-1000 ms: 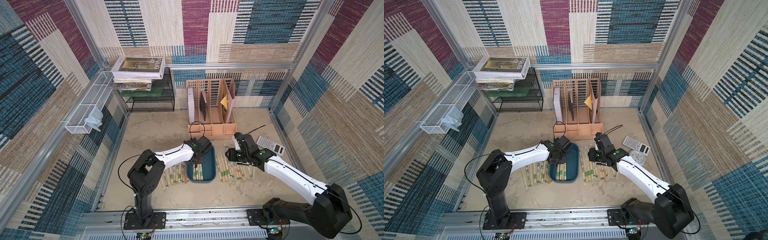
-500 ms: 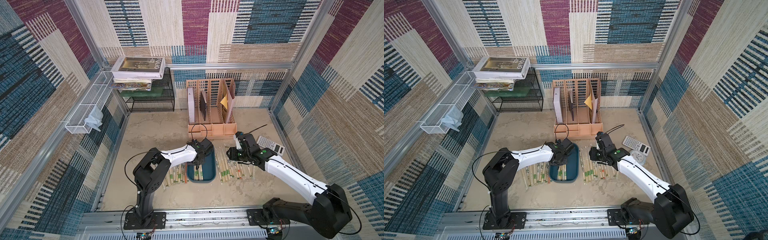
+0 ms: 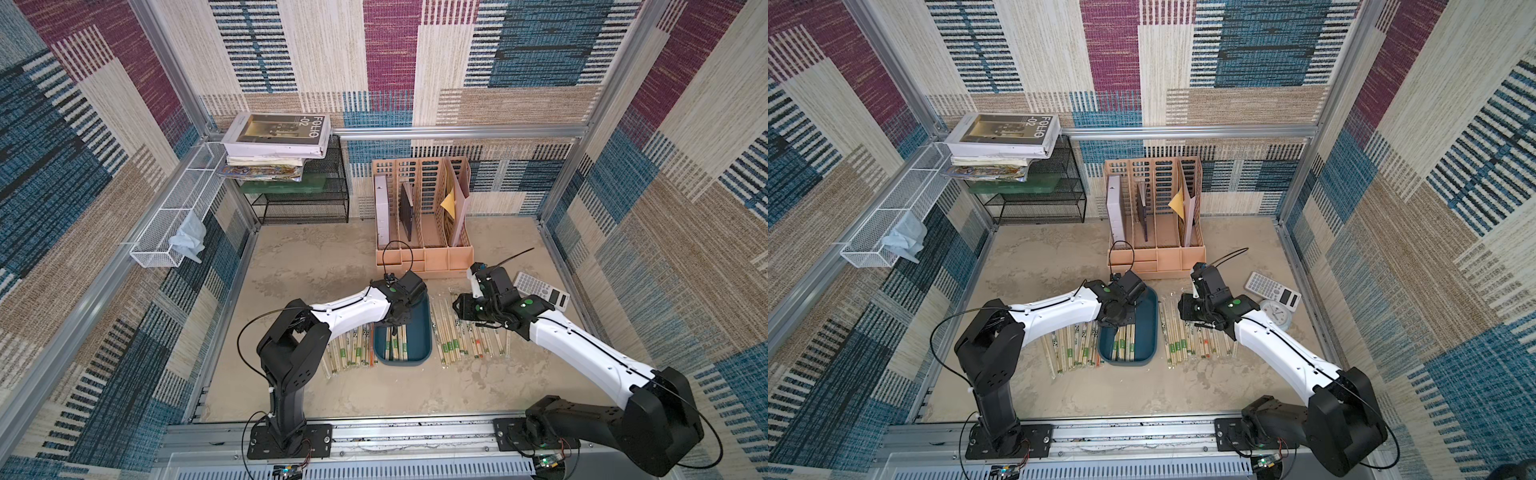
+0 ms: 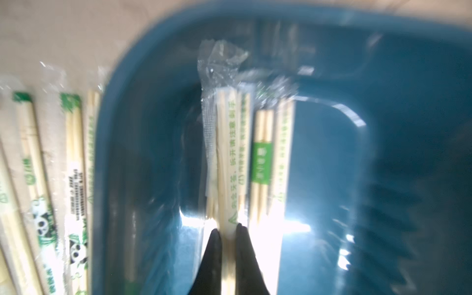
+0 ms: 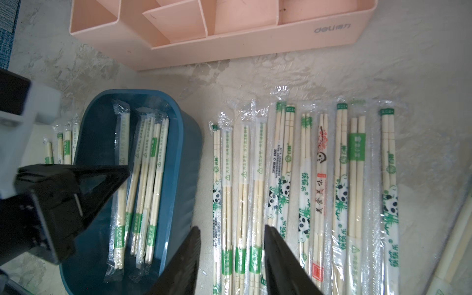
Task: Take the paired disposable chopsticks out of the storage box
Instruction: Pick up the paired disposable chopsticks from the storage box, then place the paired disposable chopsticks at the center of the board.
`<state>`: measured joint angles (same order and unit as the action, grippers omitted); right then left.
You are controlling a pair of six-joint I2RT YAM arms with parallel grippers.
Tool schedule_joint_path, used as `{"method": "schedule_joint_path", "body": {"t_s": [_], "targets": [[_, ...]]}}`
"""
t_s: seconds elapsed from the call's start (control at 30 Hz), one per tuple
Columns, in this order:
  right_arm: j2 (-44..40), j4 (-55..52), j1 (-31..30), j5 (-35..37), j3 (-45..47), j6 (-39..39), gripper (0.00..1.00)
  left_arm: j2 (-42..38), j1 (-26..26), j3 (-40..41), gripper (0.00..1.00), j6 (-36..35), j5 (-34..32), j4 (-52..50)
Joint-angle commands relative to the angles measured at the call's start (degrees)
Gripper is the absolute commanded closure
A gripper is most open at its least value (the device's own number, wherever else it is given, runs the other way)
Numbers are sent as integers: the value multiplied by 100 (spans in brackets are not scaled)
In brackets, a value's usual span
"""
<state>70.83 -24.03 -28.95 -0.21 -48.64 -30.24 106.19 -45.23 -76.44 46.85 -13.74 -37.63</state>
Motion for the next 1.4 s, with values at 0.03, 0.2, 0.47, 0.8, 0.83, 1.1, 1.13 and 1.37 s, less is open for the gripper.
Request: {"method": "schedule_joint_path", "body": {"t_s": [0.03,0.2,0.47,0.8,0.83,1.1,1.13,1.37], "targets": [[36,77,-27,18,-50,-4,56,-154,-10,-133,100,-173,-109,-242],[19,74,-117,-20,-151,-17,56,-500,4,-121,100,-233,-364,-458],[272,103,-538,-27,-561,-26,56,-1977,450,729,100,-476,-721,-799],[861,214,-1244,27,-1175,-71,56,-3094,2081,2712,100,-488,-507,-590],[895,230,-1292,29,-1219,-72,56,-3091,2172,2825,100,-485,-490,-542],[1003,259,-1342,21,-1312,-9,56,-3088,2758,3524,100,-305,-534,-280],[1003,260,-1333,17,-1313,5,56,-3087,2799,3570,100,-290,-542,-240],[897,219,-1285,21,-1252,35,56,-2902,2994,3595,98,-253,-457,-122]]}}
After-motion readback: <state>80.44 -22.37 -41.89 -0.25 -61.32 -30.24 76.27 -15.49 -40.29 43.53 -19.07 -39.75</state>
